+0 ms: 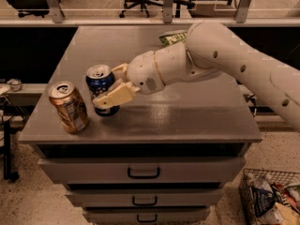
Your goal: Move pepsi can near orange can
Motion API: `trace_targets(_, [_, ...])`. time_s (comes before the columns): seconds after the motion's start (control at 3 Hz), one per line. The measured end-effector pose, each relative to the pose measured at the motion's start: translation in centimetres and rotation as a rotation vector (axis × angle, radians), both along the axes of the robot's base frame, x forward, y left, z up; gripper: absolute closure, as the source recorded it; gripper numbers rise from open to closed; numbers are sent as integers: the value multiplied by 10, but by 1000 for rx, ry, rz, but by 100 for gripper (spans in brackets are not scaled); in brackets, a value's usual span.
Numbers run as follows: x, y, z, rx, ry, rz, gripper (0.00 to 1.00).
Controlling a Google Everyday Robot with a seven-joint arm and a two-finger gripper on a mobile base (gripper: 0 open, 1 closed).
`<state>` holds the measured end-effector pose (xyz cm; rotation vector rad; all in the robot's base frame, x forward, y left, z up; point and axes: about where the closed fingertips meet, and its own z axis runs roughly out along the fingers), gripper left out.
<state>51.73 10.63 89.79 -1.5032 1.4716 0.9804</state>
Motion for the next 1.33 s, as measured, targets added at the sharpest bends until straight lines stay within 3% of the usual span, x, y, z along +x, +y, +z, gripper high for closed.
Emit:
trace_targets(1.0, [-4, 15, -17, 25, -33, 19, 15])
trace_targets(1.33, [-4, 14, -16, 26, -30, 19, 0])
